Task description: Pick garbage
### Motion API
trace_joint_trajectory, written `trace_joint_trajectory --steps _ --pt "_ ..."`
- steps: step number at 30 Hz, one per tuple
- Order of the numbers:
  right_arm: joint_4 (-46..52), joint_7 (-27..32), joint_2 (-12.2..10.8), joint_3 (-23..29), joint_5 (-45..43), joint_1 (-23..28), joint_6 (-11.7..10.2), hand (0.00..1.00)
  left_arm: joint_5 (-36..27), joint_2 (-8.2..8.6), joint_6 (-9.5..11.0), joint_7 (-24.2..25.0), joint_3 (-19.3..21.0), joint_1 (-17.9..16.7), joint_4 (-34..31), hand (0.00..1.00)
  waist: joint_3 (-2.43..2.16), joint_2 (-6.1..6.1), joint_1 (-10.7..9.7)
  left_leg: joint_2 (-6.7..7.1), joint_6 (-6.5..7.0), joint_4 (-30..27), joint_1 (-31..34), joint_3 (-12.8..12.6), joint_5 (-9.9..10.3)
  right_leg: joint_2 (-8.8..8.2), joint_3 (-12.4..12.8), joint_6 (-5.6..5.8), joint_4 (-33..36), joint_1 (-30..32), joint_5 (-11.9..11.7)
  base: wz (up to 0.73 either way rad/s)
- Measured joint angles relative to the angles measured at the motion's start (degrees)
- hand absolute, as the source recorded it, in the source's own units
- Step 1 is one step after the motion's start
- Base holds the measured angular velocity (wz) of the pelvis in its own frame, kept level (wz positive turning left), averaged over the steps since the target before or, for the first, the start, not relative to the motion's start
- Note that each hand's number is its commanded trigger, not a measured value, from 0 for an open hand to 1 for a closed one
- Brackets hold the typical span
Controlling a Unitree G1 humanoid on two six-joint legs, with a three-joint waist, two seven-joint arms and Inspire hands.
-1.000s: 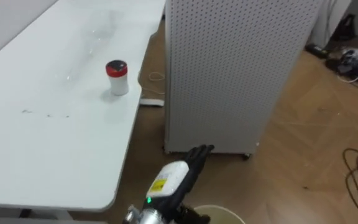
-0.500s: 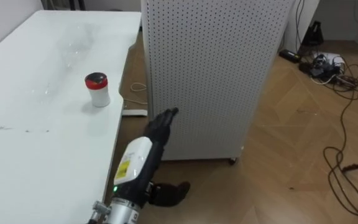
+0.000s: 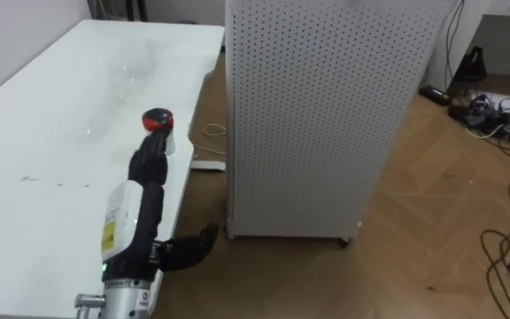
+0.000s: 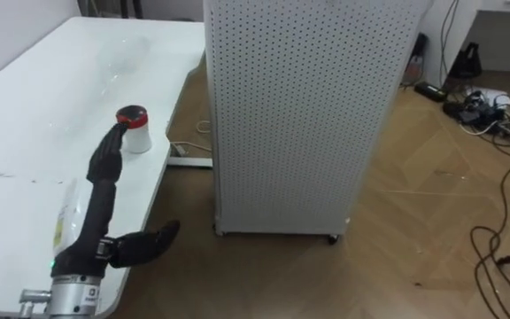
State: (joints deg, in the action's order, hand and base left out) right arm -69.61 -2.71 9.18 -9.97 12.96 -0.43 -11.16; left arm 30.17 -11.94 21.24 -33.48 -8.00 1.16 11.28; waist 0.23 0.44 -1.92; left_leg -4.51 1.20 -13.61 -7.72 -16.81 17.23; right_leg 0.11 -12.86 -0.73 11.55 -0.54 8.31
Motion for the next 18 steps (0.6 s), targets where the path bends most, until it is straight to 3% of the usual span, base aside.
trace_joint_trajectory --steps 4,5,7,8,9,10,11,13,14,15,16,17,18 --pt "0.7 -0.1 0.1 0.0 -0.5 0.0 0.1 1.00 -1.2 -0.06 0.2 -2.0 0.8 -0.7 0.1 0.00 0.07 -0.08 0.6 -0.51 -0.24 -3.1 -0.1 -0.4 -0.1 0.17 -1.4 -0.47 0.5 -0.5 0.3 -0.13" --pt "0.9 -0.5 0.1 0.0 -0.7 -0.2 0.1 1.00 -2.7 -0.14 0.6 -2.2 1.1 -1.7 0.5 0.00 0.11 0.03 0.9 -0.83 -0.25 -5.8 0.4 -0.3 -0.1 0.12 -3.2 -1.27 1.4 -0.6 0.9 -0.42" --pt "1.2 -1.1 0.2 -0.1 -0.8 -0.2 0.1 1.00 -5.1 -0.20 0.6 -2.3 1.4 -3.4 0.7 0.00 0.14 0.10 1.4 -2.01 -0.30 -14.0 3.4 -0.3 -0.1 -0.02 -5.3 -1.76 1.3 -1.6 1.2 -0.46" --pt "1.3 -1.3 0.4 -0.1 -1.3 -0.1 0.1 1.00 -6.1 -0.11 0.6 -2.3 1.6 -4.0 1.0 0.00 0.44 0.10 1.8 -3.16 -1.38 -21.5 6.4 0.1 -0.8 -0.26 -4.5 -2.22 0.8 -2.7 1.7 -0.32" --pt "1.0 -1.2 0.5 -0.1 -1.8 0.0 0.1 1.00 -7.9 0.23 0.7 -2.0 1.7 -4.1 2.1 0.00 1.00 0.33 2.1 -3.65 -2.55 -27.4 9.5 2.8 -1.3 -0.20 -3.8 -2.45 1.0 -3.4 2.3 -0.23" --pt "0.8 -1.2 0.5 -0.1 -1.9 0.1 0.2 1.00 -9.0 0.34 0.7 -1.9 1.7 -4.1 2.8 0.00 0.86 0.15 2.1 -3.46 -2.50 -27.6 10.7 4.3 -0.8 -0.17 -3.6 -2.56 1.3 -3.4 2.6 -0.07" --pt "0.8 -0.8 0.5 -0.1 -1.8 0.1 0.3 1.00 -10.8 0.51 0.7 -1.8 1.6 -4.1 3.2 0.00 1.00 0.07 2.3 -3.04 -2.35 -26.7 13.7 6.4 0.2 -0.19 -3.0 -2.62 2.0 -3.3 3.4 -0.09" --pt "0.7 -0.1 0.6 -0.2 -1.5 0.5 1.1 1.00 -11.8 1.05 0.8 -2.1 1.6 -4.1 3.8 0.00 1.38 0.74 3.8 -2.54 -2.63 -22.9 18.1 8.3 0.1 -0.93 -1.3 -2.25 4.1 -2.7 5.2 -0.33" --pt "0.8 0.1 0.9 -0.1 -1.2 0.5 1.3 1.00 -11.8 1.62 1.0 -2.7 1.7 -4.1 4.5 0.00 1.33 0.74 4.8 -1.81 -3.49 -18.1 21.3 9.6 -1.2 -1.36 -0.9 -2.37 5.7 -2.3 6.7 -0.42" --pt "1.1 0.4 0.9 -0.3 -0.7 0.6 1.3 1.00 -11.8 2.18 1.1 -3.4 1.7 -4.0 5.3 0.00 1.28 0.72 5.4 -1.31 -3.19 -13.7 23.9 11.0 -5.8 -2.26 -0.5 -1.73 7.8 -1.4 8.3 -0.28" --pt "1.1 0.7 1.0 -0.5 -0.7 0.6 1.3 1.00 -11.8 2.44 1.2 -3.7 1.7 -4.0 5.8 0.00 1.01 0.43 5.5 -0.70 -3.07 -12.3 24.5 11.4 -8.1 -2.72 -0.3 -1.21 8.9 -1.3 9.2 -0.20" --pt "1.1 0.7 0.9 -0.4 -0.9 0.6 1.3 1.00 -11.7 2.79 1.2 -4.2 1.8 -4.5 6.0 0.00 0.55 1.04 5.5 0.48 -1.84 -11.3 24.3 11.6 -10.8 -3.69 0.1 0.39 11.1 -0.5 10.8 -0.07" --pt "1.4 0.9 0.7 -0.1 -1.0 0.6 1.3 1.00 -11.7 2.82 1.2 -4.6 2.0 -4.5 6.0 0.00 0.31 1.64 5.5 1.40 -0.76 -10.8 23.9 10.8 -11.6 -4.32 0.2 1.24 11.4 -0.4 11.4 -0.05"
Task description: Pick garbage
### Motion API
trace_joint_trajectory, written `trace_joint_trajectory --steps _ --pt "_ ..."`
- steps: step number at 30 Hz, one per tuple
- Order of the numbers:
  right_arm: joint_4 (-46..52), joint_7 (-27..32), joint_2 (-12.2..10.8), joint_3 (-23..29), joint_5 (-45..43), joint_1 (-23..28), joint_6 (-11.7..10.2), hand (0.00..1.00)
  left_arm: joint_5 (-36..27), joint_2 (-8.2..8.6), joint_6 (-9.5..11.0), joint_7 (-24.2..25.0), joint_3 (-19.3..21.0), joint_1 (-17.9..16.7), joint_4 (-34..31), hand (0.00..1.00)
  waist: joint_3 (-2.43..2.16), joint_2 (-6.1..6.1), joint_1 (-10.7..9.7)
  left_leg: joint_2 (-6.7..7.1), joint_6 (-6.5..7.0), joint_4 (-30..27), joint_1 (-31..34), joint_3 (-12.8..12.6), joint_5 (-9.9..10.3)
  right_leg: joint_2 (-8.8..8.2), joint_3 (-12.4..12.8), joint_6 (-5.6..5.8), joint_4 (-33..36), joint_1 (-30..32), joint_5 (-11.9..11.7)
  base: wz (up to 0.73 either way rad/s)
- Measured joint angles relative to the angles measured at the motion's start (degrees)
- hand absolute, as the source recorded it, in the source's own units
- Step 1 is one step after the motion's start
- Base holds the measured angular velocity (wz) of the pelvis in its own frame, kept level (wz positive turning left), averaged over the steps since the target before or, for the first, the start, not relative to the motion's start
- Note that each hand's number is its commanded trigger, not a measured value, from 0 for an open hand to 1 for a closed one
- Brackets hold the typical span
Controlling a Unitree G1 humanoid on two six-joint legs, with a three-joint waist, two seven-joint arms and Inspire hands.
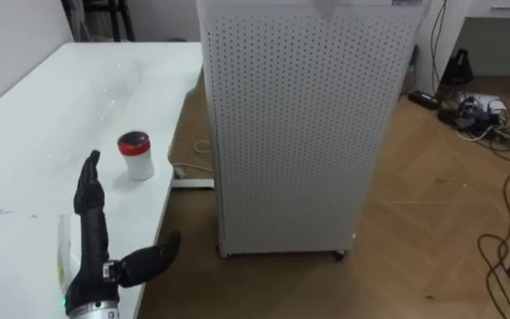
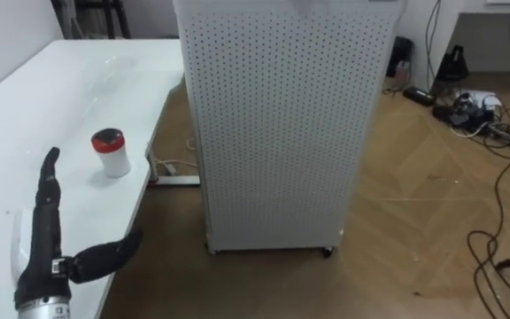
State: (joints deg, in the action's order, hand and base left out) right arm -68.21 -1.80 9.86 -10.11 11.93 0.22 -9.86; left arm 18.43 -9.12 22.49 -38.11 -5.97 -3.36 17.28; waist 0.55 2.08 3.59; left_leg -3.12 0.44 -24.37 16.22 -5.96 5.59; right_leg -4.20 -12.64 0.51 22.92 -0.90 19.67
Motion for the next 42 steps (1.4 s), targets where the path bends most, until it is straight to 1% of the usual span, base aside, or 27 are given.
trace_joint_trajectory --steps 1,2,4,5,6,7,8,9,10,11,12,13,14,15,16,17,18,19,20,21,22,23,24,26,31,35,42 --pt "0.3 0.1 0.0 0.0 0.0 0.0 0.0 1.00 0.0 0.07 0.0 -0.1 0.3 0.0 0.0 0.00 -0.13 0.20 0.1 0.01 0.30 0.0 0.0 -0.6 0.2 -0.20 -0.2 0.31 -0.4 0.0 -0.1 -0.20" --pt "1.0 0.3 0.0 0.0 -0.2 0.0 -0.1 1.00 -0.1 0.08 0.0 -0.5 0.8 -0.1 -0.1 0.00 -0.09 0.22 0.9 -0.12 0.77 -0.6 0.0 -1.5 0.5 -0.54 -1.0 0.65 -1.4 0.1 -0.6 -0.35" --pt "1.9 0.4 0.0 -1.3 -1.0 0.0 -0.1 1.00 -0.2 -0.49 0.1 -0.7 0.9 -0.3 -0.1 0.00 -0.10 0.03 1.2 -0.10 0.83 -2.2 0.4 -2.0 1.7 -0.78 -0.3 0.66 -2.4 -0.3 -0.8 -0.31" --pt "2.2 0.4 -0.1 -2.8 -1.1 0.1 0.0 1.00 -0.2 -0.90 0.3 -0.6 0.9 -0.3 0.0 0.00 0.03 -0.07 1.5 -0.32 1.31 -6.9 1.8 -2.3 2.9 -0.72 2.2 0.58 -3.0 -1.6 -0.5 -0.24" --pt "2.3 0.5 0.0 -4.0 -0.9 0.4 0.1 1.00 -0.5 -0.85 0.5 0.0 1.0 -0.8 0.0 0.00 0.22 -0.13 2.3 0.36 1.84 -9.6 3.9 -2.0 3.7 -0.98 5.3 0.57 -3.4 -3.3 -0.2 -0.29" --pt "2.4 0.5 0.3 -4.5 -0.9 0.5 0.1 1.00 -0.4 -0.70 0.7 0.2 0.9 -0.8 0.0 0.00 0.10 -0.10 2.8 0.96 1.70 -7.7 4.2 -1.7 3.6 -1.50 6.7 0.79 -3.3 -3.4 0.5 -0.29" --pt "3.0 0.4 1.2 -4.7 -0.7 0.5 0.6 1.00 -0.5 -0.34 1.0 0.4 0.9 -0.8 -0.6 0.00 0.01 -0.59 3.1 2.32 1.57 -3.1 4.2 -1.2 2.3 -2.40 6.6 1.72 -1.5 -3.3 2.7 -0.22" --pt "3.5 0.5 1.1 -4.9 -0.6 0.9 1.4 1.00 -0.9 -0.81 1.4 0.5 1.0 -0.6 -0.6 0.00 -0.27 0.29 3.6 4.37 2.86 -5.0 3.6 -1.5 2.5 -5.08 5.5 3.13 3.9 -2.7 6.0 -0.08" --pt "3.9 0.5 1.1 -5.0 -0.7 1.3 1.4 1.00 -0.9 -0.87 1.4 0.6 1.0 -0.6 -0.6 0.00 -0.54 0.87 3.6 5.42 3.57 -5.9 3.3 -1.7 3.7 -6.33 4.5 3.57 6.9 -2.1 7.0 0.06" --pt "3.9 0.9 1.3 -4.8 -0.7 1.4 1.4 1.00 -1.0 -0.51 1.4 0.4 1.2 -0.5 -0.6 0.00 -0.50 0.87 3.7 6.39 4.59 -7.7 2.4 -1.9 6.0 -8.38 2.9 3.96 15.3 0.0 6.5 0.18" --pt "4.3 1.4 1.3 -4.3 -0.7 1.3 1.7 1.00 -1.0 -0.61 1.5 0.0 1.2 -0.5 -0.5 0.00 -0.39 0.72 3.7 7.05 5.11 -8.5 1.1 -1.9 7.3 -9.93 3.3 4.01 23.0 2.5 3.5 0.19" --pt "4.5 1.7 1.3 -4.2 -0.6 1.4 1.9 1.00 -1.0 -0.61 1.5 -0.2 1.2 -0.5 -0.4 0.00 -0.36 0.61 3.7 7.14 5.64 -8.6 0.2 -1.8 7.9 -10.22 3.5 3.98 26.3 3.4 1.3 0.20" --pt "5.1 1.9 1.3 -4.2 -0.8 1.4 2.1 1.00 -0.9 -0.62 1.6 -0.7 1.3 -0.5 -0.2 0.00 -0.03 0.11 3.5 7.46 6.06 -8.5 -1.6 -0.6 9.1 -10.44 4.0 3.54 31.3 5.1 -3.5 0.28" --pt "6.1 1.7 1.2 -4.3 -0.7 1.3 2.1 1.00 -0.9 -0.77 1.7 -1.3 1.4 -0.5 0.0 0.00 0.27 -1.06 3.2 7.20 6.15 -8.2 -2.7 1.1 9.8 -9.10 4.3 3.22 32.8 6.6 -3.3 0.29" --pt "6.6 1.6 1.3 -4.3 -0.6 1.2 2.1 1.00 -0.9 -0.76 1.7 -1.6 1.4 -0.4 0.0 0.00 0.31 -1.53 3.1 6.71 5.73 -8.1 -2.8 1.6 9.8 -8.21 4.6 3.22 32.6 8.0 -1.8 0.42" --pt "7.5 1.6 1.3 -4.3 0.1 1.0 2.0 1.00 -1.0 -0.80 1.9 -1.8 1.2 -0.1 0.0 0.00 0.48 -1.94 2.7 6.18 5.51 -7.7 -3.1 2.9 9.7 -6.48 4.4 3.25 29.6 10.5 0.3 0.58" --pt "8.5 1.6 1.3 -4.3 0.9 1.2 1.9 1.00 -1.0 -0.83 1.9 -1.9 1.2 0.1 0.0 0.00 0.59 -2.25 2.2 6.11 5.62 -7.3 -3.0 4.1 9.7 -5.43 3.8 3.55 23.3 12.0 1.0 0.63" --pt "8.7 1.6 1.3 -4.3 0.9 1.1 1.8 1.00 -1.2 -0.83 1.9 -2.1 1.1 0.1 0.0 0.00 0.61 -2.25 2.0 6.20 5.59 -7.2 -2.9 4.8 9.7 -5.06 3.5 3.57 19.4 12.6 0.9 0.69" --pt "9.0 1.6 1.2 -4.3 0.6 1.1 1.8 1.00 -1.6 -0.81 1.9 -2.4 1.1 0.0 0.1 0.00 0.56 -2.03 1.5 6.70 5.32 -6.8 -2.9 6.1 9.8 -4.52 3.5 3.36 11.5 13.2 -0.5 0.60" --pt "9.4 1.6 1.1 -4.3 -0.4 1.2 1.9 1.00 -1.6 -0.61 1.9 -2.4 1.1 0.0 0.4 0.00 0.42 -1.56 1.3 7.20 4.85 -6.2 -3.6 6.9 10.1 -3.89 3.9 2.71 8.0 13.2 -5.3 0.52" --pt "9.4 1.5 1.1 -4.3 -1.1 1.2 2.0 1.00 -1.7 -0.38 1.9 -2.4 1.1 -0.3 0.7 0.00 0.11 -1.66 1.4 7.06 4.60 -5.5 -4.0 7.3 10.2 -3.50 3.8 2.59 6.9 12.4 -5.4 0.29" --pt "10.2 1.4 1.0 -4.3 -1.2 1.2 2.2 1.00 -1.7 -0.41 1.9 -2.4 1.2 -0.6 0.8 0.00 0.01 -1.65 1.8 6.65 4.02 -3.9 -5.2 7.9 10.0 -2.83 2.9 2.07 5.2 10.9 -5.6 0.17" --pt "11.4 0.9 1.0 -4.3 -1.2 1.2 2.2 1.00 -1.7 -0.45 1.9 -2.4 1.2 -0.7 0.8 0.00 0.06 -1.33 1.8 6.48 3.53 -2.4 -6.2 8.5 9.7 -2.60 1.9 1.89 3.8 9.8 -5.7 0.17" --pt "12.8 0.6 1.2 -4.3 -1.2 1.2 2.2 1.00 -1.6 -0.45 1.9 -2.4 1.2 -0.8 0.8 0.00 0.02 -0.99 1.9 5.94 3.17 -1.1 -7.4 9.1 9.5 -1.93 1.3 1.61 1.8 8.4 -5.9 0.11" --pt "13.9 0.2 1.3 -4.3 -1.2 1.7 2.2 1.00 -1.6 -0.53 1.8 -2.4 1.2 -1.0 0.7 0.00 0.09 0.08 2.9 5.35 2.78 1.8 -10.3 9.1 9.3 -0.95 1.5 1.36 -1.6 5.3 -6.0 -0.04" --pt "13.9 0.2 1.2 -4.3 -1.4 2.6 2.2 1.00 -1.6 -0.69 1.7 -1.5 1.4 -1.7 -0.5 0.00 -0.22 0.85 3.3 5.39 2.73 3.4 -11.0 9.3 9.2 -0.81 1.1 1.35 -3.6 4.3 -6.0 0.03" --pt "13.7 -0.9 1.2 -4.3 -3.6 3.4 2.2 1.00 -2.1 -0.77 1.5 1.1 1.4 -3.1 -0.5 0.00 -0.18 1.03 4.1 5.48 2.73 5.4 -13.7 9.5 9.2 -0.78 0.8 1.52 -5.4 1.6 -6.2 0.01"
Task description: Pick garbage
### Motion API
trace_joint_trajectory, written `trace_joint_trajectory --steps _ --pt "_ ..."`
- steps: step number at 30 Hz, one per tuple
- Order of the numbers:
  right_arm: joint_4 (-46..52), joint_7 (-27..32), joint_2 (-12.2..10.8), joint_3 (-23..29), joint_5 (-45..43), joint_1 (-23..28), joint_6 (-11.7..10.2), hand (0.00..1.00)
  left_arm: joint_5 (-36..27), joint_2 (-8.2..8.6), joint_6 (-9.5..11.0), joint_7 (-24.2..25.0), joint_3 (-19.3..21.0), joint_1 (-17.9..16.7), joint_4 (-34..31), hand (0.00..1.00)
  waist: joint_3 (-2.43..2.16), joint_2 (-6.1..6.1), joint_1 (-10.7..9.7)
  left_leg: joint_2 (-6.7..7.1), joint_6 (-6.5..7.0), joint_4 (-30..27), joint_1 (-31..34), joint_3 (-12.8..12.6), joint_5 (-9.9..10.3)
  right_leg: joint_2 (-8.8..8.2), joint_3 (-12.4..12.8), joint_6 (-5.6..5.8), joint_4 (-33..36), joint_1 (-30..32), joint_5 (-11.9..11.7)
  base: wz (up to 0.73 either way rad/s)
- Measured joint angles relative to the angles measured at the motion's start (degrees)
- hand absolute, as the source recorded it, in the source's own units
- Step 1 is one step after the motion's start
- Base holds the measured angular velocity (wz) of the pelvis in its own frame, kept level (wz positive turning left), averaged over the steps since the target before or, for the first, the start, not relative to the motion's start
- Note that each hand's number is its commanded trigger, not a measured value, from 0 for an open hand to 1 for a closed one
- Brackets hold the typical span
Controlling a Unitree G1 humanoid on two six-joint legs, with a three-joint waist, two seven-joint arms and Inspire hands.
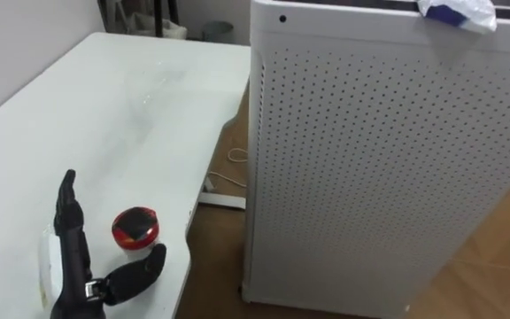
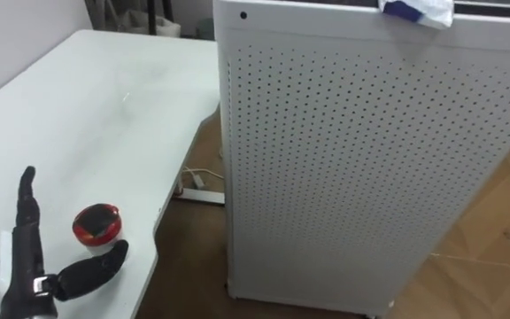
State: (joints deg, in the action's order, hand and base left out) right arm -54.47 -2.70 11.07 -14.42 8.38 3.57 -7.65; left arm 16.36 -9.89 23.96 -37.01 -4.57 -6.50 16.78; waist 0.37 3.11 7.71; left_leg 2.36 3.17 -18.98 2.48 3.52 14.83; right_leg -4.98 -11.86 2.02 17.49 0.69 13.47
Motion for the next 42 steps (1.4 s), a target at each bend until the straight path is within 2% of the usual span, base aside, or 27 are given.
trace_joint_trajectory --steps 5,8,11,22,26,30,35,42 --pt "0.0 -1.3 0.0 0.0 0.0 0.3 0.0 1.00 -1.0 -0.01 -0.1 0.5 -0.2 -0.3 0.2 0.00 0.07 -0.10 -0.1 0.08 -0.01 0.1 -0.2 0.5 0.0 -0.04 -0.5 0.01 -0.1 -0.4 0.0 0.04" --pt "-0.9 -2.3 0.0 0.0 0.0 0.6 0.0 1.00 -1.9 0.00 -0.5 0.7 -0.2 -0.7 3.3 0.00 0.45 -0.51 -1.1 0.17 -0.01 0.4 -1.1 1.1 0.0 0.01 -1.2 0.07 -0.9 -1.9 -0.2 0.10" --pt "-0.9 -2.6 0.0 0.0 -0.1 0.6 0.2 1.00 -4.4 0.00 -1.6 1.3 -0.3 -0.9 5.1 0.00 0.65 -0.63 -1.1 0.14 -0.02 1.0 -1.1 1.0 0.0 0.05 -1.1 0.07 -0.9 -1.7 -0.3 0.00" --pt "-0.8 -1.9 0.0 -0.2 -1.0 0.9 0.2 1.00 -14.8 0.04 -2.2 1.5 -2.4 -0.5 7.4 0.00 0.56 -0.70 -1.6 0.13 -0.02 1.1 -2.2 0.3 0.0 -0.03 -0.7 0.08 -1.0 -2.4 -0.3 -0.02" --pt "-0.1 -1.7 -0.1 -0.1 -2.5 1.0 0.3 1.00 -17.3 -0.01 -2.2 1.4 -2.3 -0.3 8.3 0.00 0.35 -0.76 -2.5 0.01 -0.06 2.1 -3.0 -0.3 -0.1 0.01 -0.2 0.08 -0.8 -2.7 -0.3 -0.09" --pt "0.2 -1.8 -0.1 -0.1 -2.5 1.0 0.4 1.00 -18.0 -0.03 -2.2 0.9 -2.1 0.4 9.9 0.00 0.05 -0.86 -2.9 -0.16 -0.14 2.3 -3.2 -0.9 -0.2 0.13 0.2 -0.01 -0.7 -2.8 -0.3 -0.04" --pt "0.7 -2.2 -0.3 -0.1 -3.1 1.0 1.5 1.00 -18.0 -0.03 -2.2 0.5 -2.0 0.5 10.2 0.00 0.01 -0.93 -3.0 -0.29 -0.21 2.3 -3.2 -1.1 -0.2 0.26 0.4 -0.06 -0.7 -2.8 -0.4 -0.01" --pt "1.5 -1.9 -0.4 -0.1 -3.7 1.1 1.5 1.00 -18.1 -0.02 -2.4 -0.7 -2.0 0.7 10.1 0.00 0.06 -0.81 -3.9 -0.21 -0.20 2.1 -3.1 -0.9 -0.2 0.18 0.2 -0.06 -0.6 -2.7 -0.4 0.00"
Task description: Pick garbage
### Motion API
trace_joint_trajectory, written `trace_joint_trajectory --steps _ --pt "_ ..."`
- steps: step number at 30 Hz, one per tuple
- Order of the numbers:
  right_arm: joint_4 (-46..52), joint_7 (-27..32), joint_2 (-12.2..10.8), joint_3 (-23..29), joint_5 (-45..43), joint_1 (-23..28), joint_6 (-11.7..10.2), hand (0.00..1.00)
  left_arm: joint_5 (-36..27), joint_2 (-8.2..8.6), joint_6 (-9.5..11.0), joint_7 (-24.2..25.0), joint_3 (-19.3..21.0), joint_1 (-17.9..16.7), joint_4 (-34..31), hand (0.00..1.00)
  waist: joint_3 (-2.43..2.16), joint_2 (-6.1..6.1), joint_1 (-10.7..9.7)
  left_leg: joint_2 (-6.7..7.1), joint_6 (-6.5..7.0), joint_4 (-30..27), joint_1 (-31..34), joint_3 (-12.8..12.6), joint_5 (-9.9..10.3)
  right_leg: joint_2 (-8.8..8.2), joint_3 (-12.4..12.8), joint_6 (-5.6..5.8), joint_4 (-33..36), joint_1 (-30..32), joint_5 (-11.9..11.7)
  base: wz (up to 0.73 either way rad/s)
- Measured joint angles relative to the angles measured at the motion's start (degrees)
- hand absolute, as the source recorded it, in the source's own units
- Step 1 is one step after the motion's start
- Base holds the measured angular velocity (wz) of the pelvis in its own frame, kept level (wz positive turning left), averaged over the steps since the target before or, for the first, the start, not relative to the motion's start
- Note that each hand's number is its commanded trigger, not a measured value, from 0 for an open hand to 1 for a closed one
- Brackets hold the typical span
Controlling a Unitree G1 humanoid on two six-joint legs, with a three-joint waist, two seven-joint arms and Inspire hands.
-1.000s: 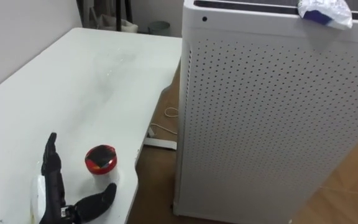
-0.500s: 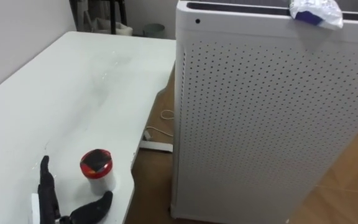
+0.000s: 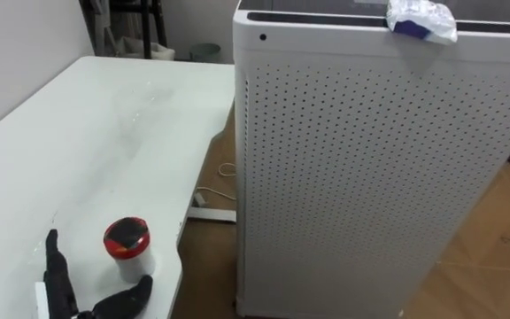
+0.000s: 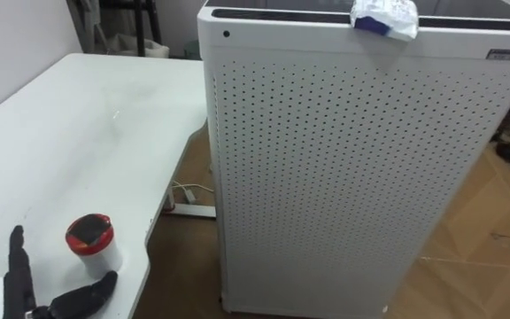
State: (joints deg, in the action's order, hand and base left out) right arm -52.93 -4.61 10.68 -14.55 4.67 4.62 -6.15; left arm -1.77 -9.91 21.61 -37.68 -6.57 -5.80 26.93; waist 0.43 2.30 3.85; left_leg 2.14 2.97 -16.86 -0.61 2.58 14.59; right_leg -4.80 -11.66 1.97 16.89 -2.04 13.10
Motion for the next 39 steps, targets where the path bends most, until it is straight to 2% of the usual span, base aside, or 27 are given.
trace_joint_trajectory --steps 2,5,9,14,18,19,20,25,29,35,39 --pt "0.0 0.1 -0.1 0.0 -0.1 0.0 0.0 1.00 -0.9 0.01 -0.1 -0.2 0.0 0.6 0.0 0.00 0.06 0.08 -0.4 0.03 0.00 -0.2 0.2 0.2 0.0 -0.02 -0.2 0.00 0.0 0.0 0.0 0.05" --pt "0.0 0.1 -0.3 0.0 -1.0 0.0 0.0 1.00 -1.2 0.25 -1.4 -0.1 -0.1 2.6 0.0 0.00 0.17 0.25 -0.6 0.07 0.00 -0.5 0.3 0.6 0.0 -0.03 -0.5 -0.02 0.0 0.1 0.0 0.06" --pt "0.0 0.1 -1.8 0.1 -3.4 -0.2 0.0 1.00 -1.1 0.87 -1.8 1.6 -0.4 5.4 0.0 0.00 0.24 0.50 -1.6 0.06 0.00 -0.5 0.4 0.5 0.0 -0.01 -0.4 -0.02 -0.1 0.0 0.0 0.00" --pt "0.0 -0.8 -2.5 0.0 -3.4 -0.1 0.0 1.00 -1.6 1.71 -1.9 2.3 -0.6 6.7 0.1 0.00 0.37 0.30 -2.6 -0.02 0.01 -0.2 -0.1 -0.4 0.0 0.01 0.5 -0.01 -0.3 0.1 0.0 -0.09" --pt "-0.1 -1.2 -2.5 0.0 -2.8 -0.2 0.0 1.00 -3.3 1.79 -2.9 2.4 -1.4 6.8 0.2 0.00 0.44 0.41 -3.5 -0.15 0.01 -0.2 -0.3 -0.8 0.0 0.06 0.7 -0.01 -0.4 0.2 0.0 -0.04" --pt "-0.2 -1.1 -2.4 0.0 -2.6 -0.2 0.0 1.00 -3.4 1.77 -2.9 2.4 -1.4 6.9 0.2 0.38 0.46 0.41 -3.5 -0.17 0.01 -0.2 -0.4 -0.9 0.0 0.08 0.7 -0.01 -0.4 0.2 0.0 0.00" --pt "-0.2 -1.0 -2.4 0.0 -2.4 -0.2 0.0 1.00 -4.0 1.71 -2.9 2.4 -1.6 7.4 0.6 1.00 0.55 0.43 -3.6 -0.21 0.01 -0.2 -0.4 -0.9 0.0 0.12 0.7 -0.02 -0.4 0.1 0.0 0.00" --pt "-0.3 -1.1 -2.4 0.0 -2.4 -0.1 0.2 1.00 -4.4 1.65 -3.0 2.0 -1.5 9.0 2.5 1.00 0.72 0.22 -3.6 -0.31 0.00 -0.1 -0.6 -1.0 0.0 0.24 0.8 -0.05 -0.2 0.2 0.0 0.00" --pt "-0.3 -1.2 -2.4 -0.1 -2.4 -0.1 1.3 1.00 -4.4 1.18 -3.0 0.8 -0.9 9.0 2.5 1.00 0.70 0.18 -3.6 -0.32 -0.01 0.5 -0.7 -0.8 0.0 0.26 0.8 -0.09 -0.1 0.2 -0.1 0.00" --pt "-0.2 -1.1 -2.4 -0.4 -2.4 -0.2 1.3 1.00 -4.5 1.29 -3.1 0.1 -0.9 9.3 2.5 1.00 0.63 0.17 -3.6 -0.30 -0.01 0.2 -0.8 -0.7 0.0 0.25 0.8 -0.09 -0.3 0.2 -0.1 0.00" --pt "-0.2 -1.1 -2.4 -0.5 -2.4 -0.2 1.3 1.00 -5.3 1.31 -3.9 0.1 -1.0 9.5 2.5 1.00 0.49 0.11 -3.6 -0.30 -0.01 0.2 -0.8 -0.8 0.0 0.23 0.9 -0.08 -0.4 0.2 -0.1 0.00"
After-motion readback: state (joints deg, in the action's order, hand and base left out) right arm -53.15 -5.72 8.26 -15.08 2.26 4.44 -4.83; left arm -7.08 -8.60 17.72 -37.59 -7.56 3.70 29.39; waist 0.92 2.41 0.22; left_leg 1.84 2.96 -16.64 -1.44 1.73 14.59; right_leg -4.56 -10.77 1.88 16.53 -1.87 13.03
